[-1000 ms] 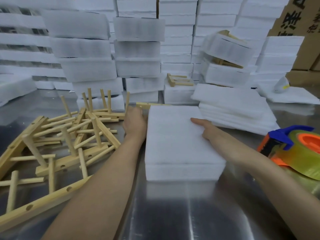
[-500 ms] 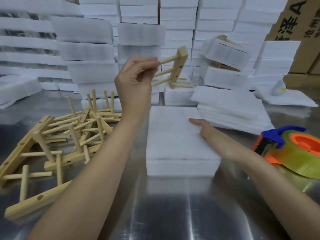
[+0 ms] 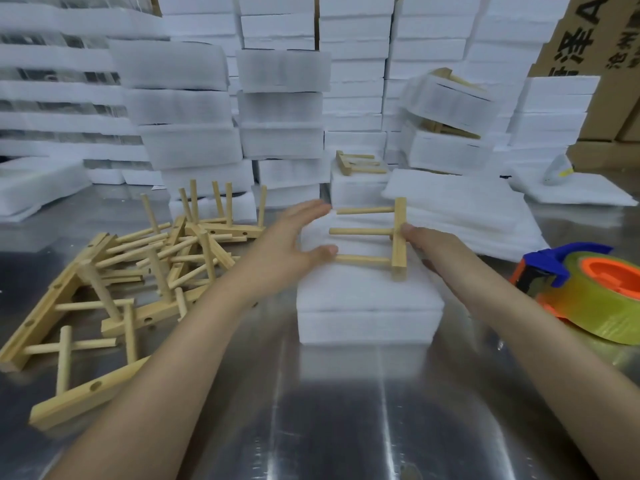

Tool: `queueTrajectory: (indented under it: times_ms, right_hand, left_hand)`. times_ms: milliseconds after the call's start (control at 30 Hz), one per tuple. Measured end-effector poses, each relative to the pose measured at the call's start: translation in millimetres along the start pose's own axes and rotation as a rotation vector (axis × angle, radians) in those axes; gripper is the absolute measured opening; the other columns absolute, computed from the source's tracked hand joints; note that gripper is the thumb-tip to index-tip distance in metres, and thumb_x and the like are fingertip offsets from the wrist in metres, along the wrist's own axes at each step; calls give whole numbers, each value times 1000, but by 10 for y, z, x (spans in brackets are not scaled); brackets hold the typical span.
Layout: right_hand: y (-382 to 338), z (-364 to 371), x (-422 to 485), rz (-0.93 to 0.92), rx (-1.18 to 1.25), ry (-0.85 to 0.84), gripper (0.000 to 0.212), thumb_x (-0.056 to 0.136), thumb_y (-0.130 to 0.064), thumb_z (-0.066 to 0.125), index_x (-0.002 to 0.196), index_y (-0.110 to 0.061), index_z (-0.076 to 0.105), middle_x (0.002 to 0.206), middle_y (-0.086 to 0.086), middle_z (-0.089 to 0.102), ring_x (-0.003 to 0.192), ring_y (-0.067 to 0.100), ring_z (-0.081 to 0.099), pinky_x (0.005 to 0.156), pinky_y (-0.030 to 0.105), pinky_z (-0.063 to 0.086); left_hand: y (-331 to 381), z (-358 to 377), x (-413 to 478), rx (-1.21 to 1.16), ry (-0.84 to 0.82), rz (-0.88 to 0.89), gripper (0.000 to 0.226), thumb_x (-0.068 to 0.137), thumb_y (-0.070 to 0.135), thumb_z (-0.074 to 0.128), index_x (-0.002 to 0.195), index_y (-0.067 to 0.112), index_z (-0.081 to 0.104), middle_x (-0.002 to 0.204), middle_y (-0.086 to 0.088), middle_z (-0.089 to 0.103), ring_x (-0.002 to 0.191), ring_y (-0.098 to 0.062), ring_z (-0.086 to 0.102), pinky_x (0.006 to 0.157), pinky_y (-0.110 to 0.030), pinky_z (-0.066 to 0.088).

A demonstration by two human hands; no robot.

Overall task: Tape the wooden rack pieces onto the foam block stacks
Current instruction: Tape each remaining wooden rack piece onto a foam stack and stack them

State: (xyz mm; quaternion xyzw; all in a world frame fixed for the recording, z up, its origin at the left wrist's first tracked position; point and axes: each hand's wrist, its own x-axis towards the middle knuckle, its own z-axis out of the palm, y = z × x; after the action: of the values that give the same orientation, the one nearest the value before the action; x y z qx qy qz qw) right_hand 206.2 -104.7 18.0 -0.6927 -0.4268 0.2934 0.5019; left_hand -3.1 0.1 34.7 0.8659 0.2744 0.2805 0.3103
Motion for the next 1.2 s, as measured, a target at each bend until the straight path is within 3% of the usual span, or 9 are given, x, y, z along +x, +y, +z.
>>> queueTrajectory:
  times_ms: [100, 300, 433, 500, 567, 667, 833, 967, 1200]
  right_hand:
    - [42, 8, 6, -95, -12, 145, 28, 86, -41, 61, 94, -17, 72, 113, -9, 62, 104, 5, 58, 91, 23, 42]
    - [-355, -157, -111, -437, 418, 446, 15, 88, -31, 52, 91, -17, 56, 60, -1, 67, 62, 18, 66, 53, 22, 47]
    - [-503, -8, -279, -675, -99, 596, 9, 88, -38, 59, 91, -31, 64, 71, -11, 66, 69, 14, 63, 60, 32, 50]
    - [-456, 258, -306, -563, -540, 422, 23, 91, -41, 56, 102, -26, 70, 88, -6, 71, 86, 20, 64, 76, 38, 50]
    - [-383, 465, -316, -466, -630, 157, 27, 96, -35, 49, 106, -23, 70, 90, -3, 72, 88, 15, 63, 79, 29, 47]
    - [-371, 301, -292, -388, -346, -50, 28, 92, -8, 47, 100, -26, 68, 91, -10, 72, 88, 3, 64, 74, 13, 44]
    - [-226, 73, -240, -467, -522, -81, 21, 83, -6, 70, 96, -21, 76, 95, -5, 68, 86, 4, 59, 83, 14, 41]
    - [-213, 183, -290, -535, -383, -103, 15, 78, -11, 78, 90, -20, 78, 83, -7, 66, 72, 3, 56, 68, 14, 41]
    - [-191, 206, -269, -491, -359, -118, 11, 80, -12, 76, 85, -22, 78, 81, -4, 66, 72, 18, 55, 65, 18, 40]
  left_hand:
    - [-10, 78, -12, 10, -226, -196, 69, 98, 42, 46, 154, 23, 12, 160, 16, 3, 144, 3, 2, 106, -11, 5]
    - [-40, 94, 27, -3, -324, -244, 70, 101, 42, 38, 154, 21, -3, 159, 16, -11, 144, 2, -10, 100, -9, 1]
    - [-59, 127, 35, -33, -300, -237, 74, 101, 41, 39, 153, 20, -8, 159, 13, -17, 144, -1, -15, 107, -15, -3]
    - [-59, 146, 43, -85, -272, -239, 79, 100, 39, 42, 152, 19, -15, 157, 10, -26, 143, -3, -21, 111, -19, -5]
    - [-62, 158, 48, -150, -251, -260, 87, 98, 38, 48, 150, 21, -20, 156, 8, -28, 142, -5, -24, 115, -25, -7]
    - [-83, 162, 48, -300, -240, -291, 88, 96, 32, 54, 152, 25, -14, 160, 9, -10, 147, -8, -3, 121, -35, 8]
    - [-81, 220, 103, -696, 22, -471, 38, 93, 23, 50, 130, 15, 53, 129, -8, 61, 111, -20, 62, 105, -40, 43]
    - [-120, 338, 107, -721, 64, -644, 60, 89, 54, 42, 133, 15, 52, 133, -12, 56, 121, -30, 55, 108, -47, 38]
    - [-162, 415, 141, -651, 103, -604, 51, 100, 48, 30, 139, 18, 44, 134, -7, 55, 122, -26, 53, 108, -45, 39]
